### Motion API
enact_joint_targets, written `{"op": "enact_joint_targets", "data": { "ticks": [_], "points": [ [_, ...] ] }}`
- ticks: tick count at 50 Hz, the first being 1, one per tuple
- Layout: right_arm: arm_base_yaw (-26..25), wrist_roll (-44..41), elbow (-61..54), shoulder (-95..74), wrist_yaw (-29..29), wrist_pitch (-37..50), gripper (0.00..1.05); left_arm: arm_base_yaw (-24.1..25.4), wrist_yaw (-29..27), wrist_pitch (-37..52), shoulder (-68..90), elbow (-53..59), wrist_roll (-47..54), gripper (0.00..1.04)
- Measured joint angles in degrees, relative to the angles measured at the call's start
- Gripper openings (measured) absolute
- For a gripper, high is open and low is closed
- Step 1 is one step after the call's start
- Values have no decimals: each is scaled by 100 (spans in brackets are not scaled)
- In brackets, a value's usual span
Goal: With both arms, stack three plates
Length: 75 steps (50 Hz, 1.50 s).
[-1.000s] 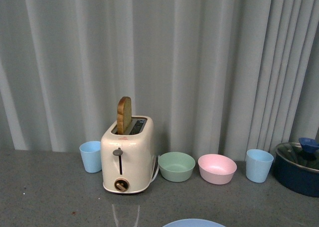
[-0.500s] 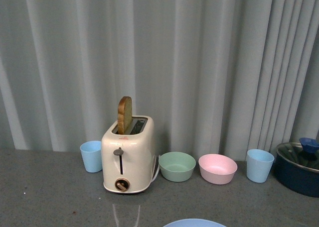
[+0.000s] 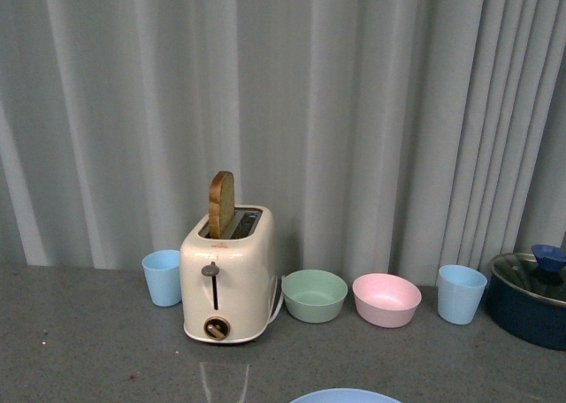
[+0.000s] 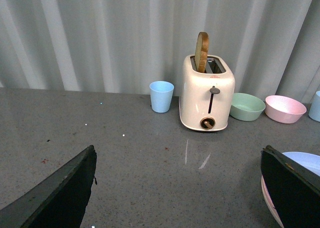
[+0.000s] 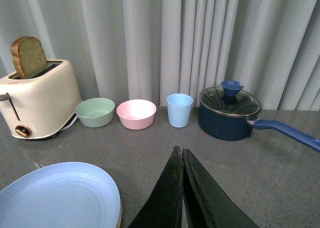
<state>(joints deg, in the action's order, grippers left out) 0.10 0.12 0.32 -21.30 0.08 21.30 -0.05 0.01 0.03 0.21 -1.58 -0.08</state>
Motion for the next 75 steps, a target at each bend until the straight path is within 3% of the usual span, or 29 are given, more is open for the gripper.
{"op": "enact_joint_targets", "data": {
  "ticks": [33,39,52,58,67,75],
  "points": [
    [0,0,0,1134,-2,-1115,3,0,0,0,0,0,0,98],
    [0,-4,4,1921,-13,-2083,3,0,-2,0,0,0,0,98],
    [0,-4,4,2103,-13,-2122,3,0,0,0,-4,0,0,98],
    [0,-13,4,2105,-13,-2122,21,0,0,0,-7,0,0,98],
    [0,-13,4,2105,-13,-2122,64,0,0,0,-7,0,0,98],
    [0,-13,4,2105,-13,-2122,90,0,0,0,-7,0,0,98]
  ]
}}
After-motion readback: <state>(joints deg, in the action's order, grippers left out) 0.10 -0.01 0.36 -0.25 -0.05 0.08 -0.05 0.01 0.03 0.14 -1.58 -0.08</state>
